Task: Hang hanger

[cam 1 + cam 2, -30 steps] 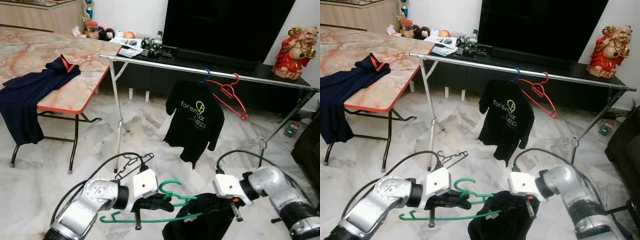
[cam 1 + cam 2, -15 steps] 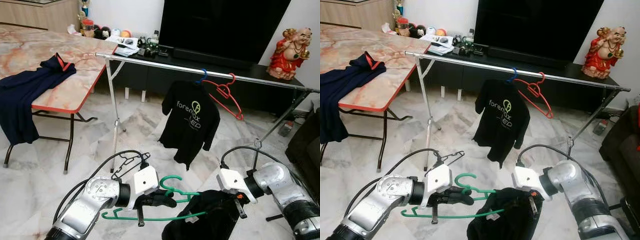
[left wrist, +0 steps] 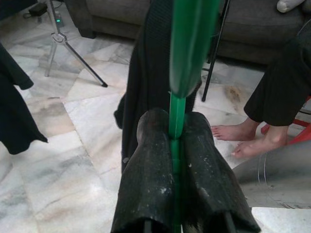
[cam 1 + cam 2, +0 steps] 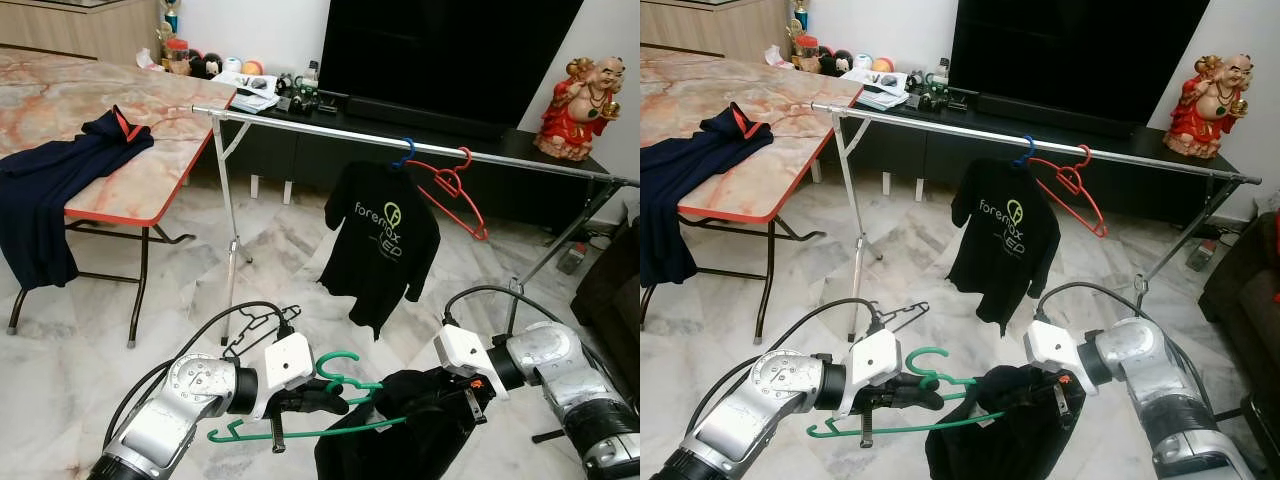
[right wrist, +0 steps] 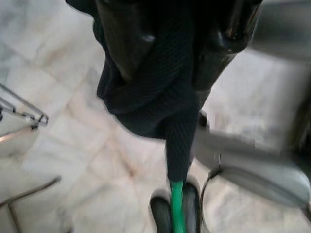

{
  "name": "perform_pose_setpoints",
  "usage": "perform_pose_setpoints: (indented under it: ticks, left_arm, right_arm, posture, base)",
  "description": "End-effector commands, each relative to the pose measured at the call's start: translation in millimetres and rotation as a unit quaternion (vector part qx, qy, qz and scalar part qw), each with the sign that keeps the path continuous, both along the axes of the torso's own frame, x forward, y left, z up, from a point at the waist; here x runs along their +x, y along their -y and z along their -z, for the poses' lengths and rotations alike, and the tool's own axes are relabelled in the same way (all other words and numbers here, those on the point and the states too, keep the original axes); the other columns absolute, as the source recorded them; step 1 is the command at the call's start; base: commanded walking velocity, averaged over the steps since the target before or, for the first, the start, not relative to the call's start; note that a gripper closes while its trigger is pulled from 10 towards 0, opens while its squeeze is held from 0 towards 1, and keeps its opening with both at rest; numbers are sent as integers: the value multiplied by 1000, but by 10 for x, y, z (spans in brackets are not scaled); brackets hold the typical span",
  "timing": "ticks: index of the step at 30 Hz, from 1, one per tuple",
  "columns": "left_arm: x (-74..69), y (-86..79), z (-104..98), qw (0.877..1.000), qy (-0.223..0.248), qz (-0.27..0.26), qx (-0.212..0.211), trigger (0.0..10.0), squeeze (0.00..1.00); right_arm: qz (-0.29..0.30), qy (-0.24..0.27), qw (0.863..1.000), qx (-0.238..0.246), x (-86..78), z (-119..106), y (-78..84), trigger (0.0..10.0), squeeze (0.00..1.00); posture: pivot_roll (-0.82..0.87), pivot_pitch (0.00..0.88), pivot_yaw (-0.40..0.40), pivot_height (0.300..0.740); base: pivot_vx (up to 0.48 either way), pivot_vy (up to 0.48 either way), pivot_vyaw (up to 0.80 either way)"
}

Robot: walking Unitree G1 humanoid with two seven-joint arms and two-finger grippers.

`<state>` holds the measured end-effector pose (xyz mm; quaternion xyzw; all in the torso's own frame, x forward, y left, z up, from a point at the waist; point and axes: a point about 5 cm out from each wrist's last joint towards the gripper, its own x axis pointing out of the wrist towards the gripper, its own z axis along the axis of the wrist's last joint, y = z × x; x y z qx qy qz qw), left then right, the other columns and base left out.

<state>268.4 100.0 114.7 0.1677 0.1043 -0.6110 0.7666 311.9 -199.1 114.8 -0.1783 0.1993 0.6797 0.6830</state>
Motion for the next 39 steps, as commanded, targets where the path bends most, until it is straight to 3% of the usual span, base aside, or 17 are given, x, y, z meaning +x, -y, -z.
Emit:
perform_pose_setpoints:
  ticks: [1,7,10,14,15,16,17,20,21,24,25,32,34,35,36,37,39]
  left_arm:
    - [4,63,14,1000,-1,0,-2,0,0]
    - [-5,50,26,1000,-3,0,1,0,0]
    - [-7,48,29,1000,-3,1,2,0,0]
    - [-10,46,31,1000,-4,2,2,0,0]
    - [-13,45,33,1000,-6,4,3,0,0]
    - [-18,40,38,1000,-7,5,4,0,0]
    - [-19,38,40,1000,-8,6,5,0,0]
    - [-21,33,42,1000,-8,7,8,0,0]
    - [-23,31,42,1000,-8,8,8,0,0]
    - [-26,33,45,1000,-10,11,10,0,0]
    - [-27,33,46,1000,-11,11,10,0,0]
    - [-33,29,50,1000,-14,13,12,0,0]
    - [-34,29,51,1000,-14,13,12,0,0]
    - [-34,28,51,1000,-14,13,12,0,0]
    - [-34,28,51,1000,-14,13,12,0,0]
    - [-34,26,52,1000,-15,12,12,0,0]
    - [-34,25,52,1000,-15,12,12,0,0]
  right_arm:
    - [-16,19,998,49,35,-129,-102,4314,0]
    - [3,7,995,97,57,-177,-135,4275,0]
    - [7,1,994,108,48,-172,-140,2627,0]
    - [19,-7,990,138,58,-208,-150,2078,0]
    - [22,-9,989,145,61,-221,-152,2588,0]
    - [20,-9,990,141,53,-219,-146,9020,0]
    - [18,-11,991,134,44,-206,-140,10000,0]
    - [13,-19,994,111,17,-157,-122,10000,0]
    - [11,-21,994,103,6,-140,-117,10000,1000]
    - [15,-9,994,109,20,-154,-125,10000,922]
    - [14,-7,993,115,23,-165,-132,10000,0]
    - [13,-15,992,128,11,-185,-143,10000,0]
    - [17,-18,990,136,13,-182,-145,8235,0]
    - [22,-20,989,146,18,-186,-153,3882,0]
    - [22,-20,989,146,18,-186,-153,3882,0]
    - [26,-21,987,156,24,-193,-162,2667,0]
    - [30,-22,986,163,30,-200,-170,1608,0]
  posture:
    - [57,0,-172,740]
    - [60,0,-172,740]
    - [62,0,-171,740]
    - [63,0,-171,740]
    - [63,0,-169,740]
    - [62,0,-169,740]
    - [62,0,-169,740]
    - [63,0,-169,740]
    - [63,0,-168,740]
    - [63,0,-168,740]
    - [63,0,-168,740]
    - [65,0,-169,740]
    - [66,0,-169,740]
    - [68,0,-169,740]
    - [68,0,-169,740]
    - [68,0,-169,740]
    - [69,0,-169,740]
  base:
    - [0,0,0]
    - [0,0,0]
    - [0,0,0]
    - [0,0,0]
    - [0,0,0]
    - [0,0,0]
    - [0,0,0]
    - [0,0,0]
    - [0,0,0]
    - [0,0,0]
    - [0,0,0]
    - [0,0,0]
    - [0,0,0]
    - [0,0,0]
    - [0,0,0]
    - [0,0,0]
    - [0,0,0]
